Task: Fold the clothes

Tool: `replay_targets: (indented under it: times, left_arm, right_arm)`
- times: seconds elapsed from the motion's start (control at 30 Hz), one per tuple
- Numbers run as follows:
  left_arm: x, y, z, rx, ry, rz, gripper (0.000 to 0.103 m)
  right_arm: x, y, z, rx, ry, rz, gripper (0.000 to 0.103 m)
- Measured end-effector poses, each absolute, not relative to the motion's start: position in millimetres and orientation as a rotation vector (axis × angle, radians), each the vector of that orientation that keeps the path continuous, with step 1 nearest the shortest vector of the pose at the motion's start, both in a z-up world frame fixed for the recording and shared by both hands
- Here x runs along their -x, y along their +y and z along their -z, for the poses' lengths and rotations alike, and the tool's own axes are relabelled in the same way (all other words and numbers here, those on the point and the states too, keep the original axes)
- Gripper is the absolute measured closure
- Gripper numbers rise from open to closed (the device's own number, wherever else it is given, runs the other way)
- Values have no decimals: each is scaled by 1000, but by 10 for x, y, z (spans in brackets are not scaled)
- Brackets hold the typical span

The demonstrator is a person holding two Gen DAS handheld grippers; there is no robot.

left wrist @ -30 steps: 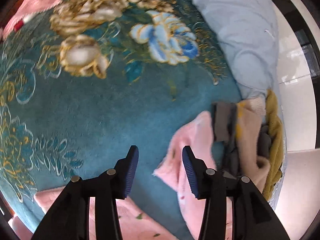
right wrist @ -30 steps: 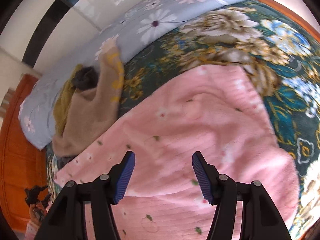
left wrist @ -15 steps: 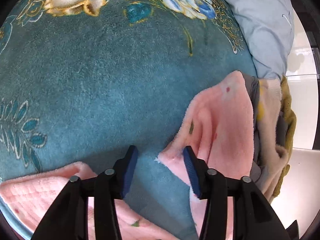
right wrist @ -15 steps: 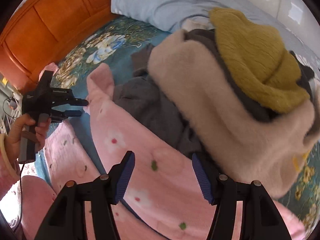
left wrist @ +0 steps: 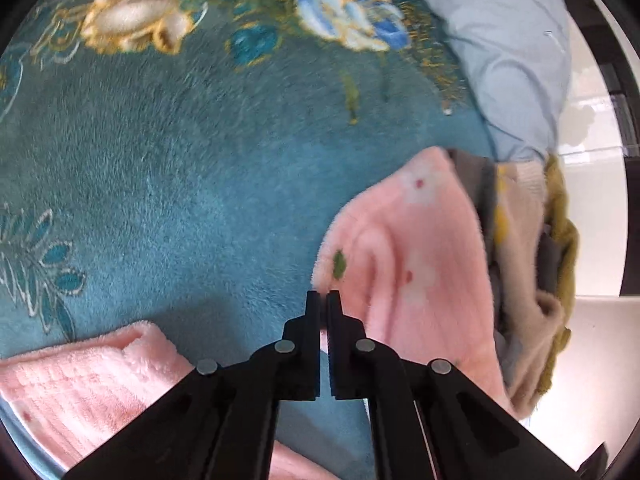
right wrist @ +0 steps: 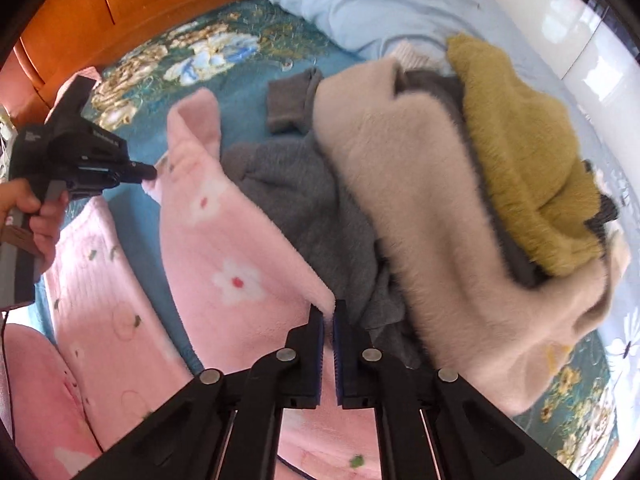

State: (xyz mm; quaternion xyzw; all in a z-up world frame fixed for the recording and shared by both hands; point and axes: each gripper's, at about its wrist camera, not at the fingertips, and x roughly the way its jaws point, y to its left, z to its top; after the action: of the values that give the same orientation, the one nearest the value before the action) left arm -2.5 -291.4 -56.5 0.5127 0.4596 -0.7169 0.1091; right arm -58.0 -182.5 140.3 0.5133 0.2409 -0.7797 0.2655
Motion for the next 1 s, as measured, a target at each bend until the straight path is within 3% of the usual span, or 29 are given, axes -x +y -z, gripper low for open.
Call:
replay_targets:
  times: [0.17, 0.27, 0.43, 0.47, 0.53, 0.6, 0.67, 0.77, 0.9, 1.0]
  left_arm:
    - [-105, -3183, 109, -1345, 1231, 2237, 101]
    - [-32, -3293, 307, -1436, 1083, 2148, 102]
    - [-380, -3549, 571, -1475, 1366, 2002, 100]
    - [-471, -3573, 525, -1465, 1358, 2013, 95]
    - [-651, -3609, 423, -1455, 1311, 2039, 79]
    - [-830, -3644, 320, -1444, 1264, 2063, 63]
    - [-1010, -3680, 217, -1433, 1217, 2087, 59]
    - [-1279, -3733, 63, -1415, 1146, 2121, 55]
    - [-1537, -3748, 205, -1554, 1049, 2076, 55]
    - [-1618, -3747, 481, -1669, 1020, 1979, 55]
  right_arm:
    - [857, -1622, -1909, -1268, 647, 2321, 99]
    - [1153, -1625, -1803, -1332, 667, 2369, 99]
    - [1473, -1640, -1324, -1551, 601, 2315, 94]
    - [1453, -1609, -1370, -1532, 574, 2330, 94]
    - [1401, -1537, -1491, -1494, 514, 2358, 76]
    - [1310, -1436, -1702, -1454, 442, 2386, 65]
    - [1109, -1299, -1917, -1396, 339, 2428, 62]
    - [722, -944, -2129, -1328, 199, 2473, 43]
    - [324, -511, -1985, -1399, 169, 2536, 41]
    - [-29, 89, -1899, -1517, 20, 2595, 41]
